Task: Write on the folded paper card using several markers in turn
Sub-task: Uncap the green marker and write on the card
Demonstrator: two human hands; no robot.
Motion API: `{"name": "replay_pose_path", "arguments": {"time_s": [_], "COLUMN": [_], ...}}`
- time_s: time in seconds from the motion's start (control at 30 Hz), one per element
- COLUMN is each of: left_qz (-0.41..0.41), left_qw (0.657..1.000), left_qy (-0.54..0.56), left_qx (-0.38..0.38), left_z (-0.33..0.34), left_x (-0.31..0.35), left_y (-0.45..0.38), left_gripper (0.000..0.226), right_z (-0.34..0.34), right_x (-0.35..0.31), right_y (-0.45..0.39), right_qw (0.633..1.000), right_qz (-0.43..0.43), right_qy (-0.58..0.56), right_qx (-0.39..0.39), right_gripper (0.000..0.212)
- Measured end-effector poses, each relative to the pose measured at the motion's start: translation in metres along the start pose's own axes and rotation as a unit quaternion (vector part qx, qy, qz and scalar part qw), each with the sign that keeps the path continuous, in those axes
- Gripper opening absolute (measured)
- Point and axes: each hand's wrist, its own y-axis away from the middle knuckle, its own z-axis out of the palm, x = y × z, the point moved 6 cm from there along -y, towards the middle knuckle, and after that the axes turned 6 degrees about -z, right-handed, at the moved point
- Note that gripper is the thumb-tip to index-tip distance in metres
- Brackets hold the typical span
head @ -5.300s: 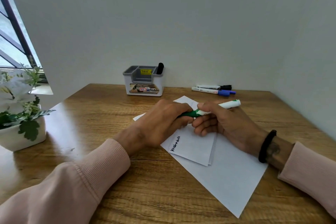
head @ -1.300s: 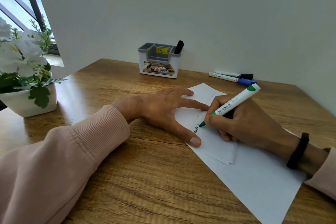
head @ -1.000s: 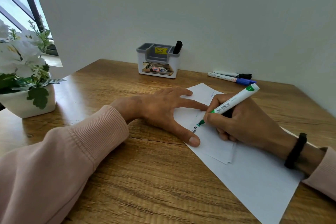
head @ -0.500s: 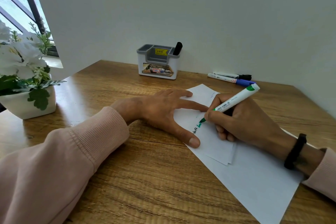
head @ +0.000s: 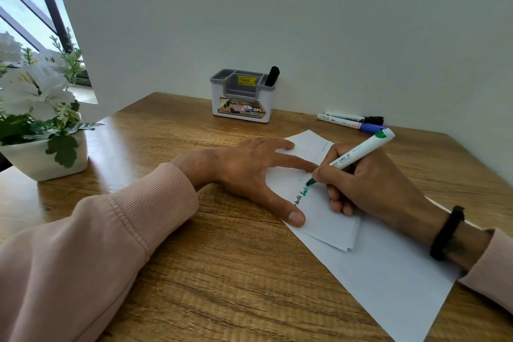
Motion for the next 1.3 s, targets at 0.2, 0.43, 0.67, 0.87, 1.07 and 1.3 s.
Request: {"name": "replay_pose_path", "arguments": {"time_s": [0.2, 0.43, 0.67, 0.87, 1.07, 1.3], "left_qz": [0.000, -0.002, 0.004, 0.004, 0.003, -0.002], "left_qw": [1.000, 1.000, 1.000, 1.000, 1.000, 1.000], "left_qy": [0.003, 0.004, -0.002, 0.003, 0.003, 0.006], "left_qx": [0.002, 0.002, 0.006, 0.006, 0.005, -0.005], "left_z": [0.001, 0.002, 0.002, 0.002, 0.001, 0.001], "left_x": [0.000, -0.001, -0.002, -0.002, -0.002, 0.001], "left_y": [-0.001, -0.001, -0.003, -0.004, -0.002, 0.000], "left_gripper": [0.096, 0.097, 0.096, 0.096, 0.094, 0.097], "right_z": [0.000, 0.000, 0.000, -0.001, -0.002, -0.006], "right_x": [-0.001, 0.000, 0.004, 0.005, 0.004, 0.009], "right_y": [0.001, 0.000, -0.001, -0.001, -0.002, -0.001], "right_qw": [1.000, 1.000, 1.000, 0.999, 0.999, 0.993], "right_qz": [0.005, 0.005, 0.006, 0.008, 0.009, 0.026], "right_qy": [-0.005, 0.013, 0.011, 0.007, 0.003, -0.094], "right_qx": [0.001, 0.012, 0.022, 0.036, 0.053, 0.063], "right_gripper": [0.020, 0.025, 0.024, 0.022, 0.021, 0.021]}}
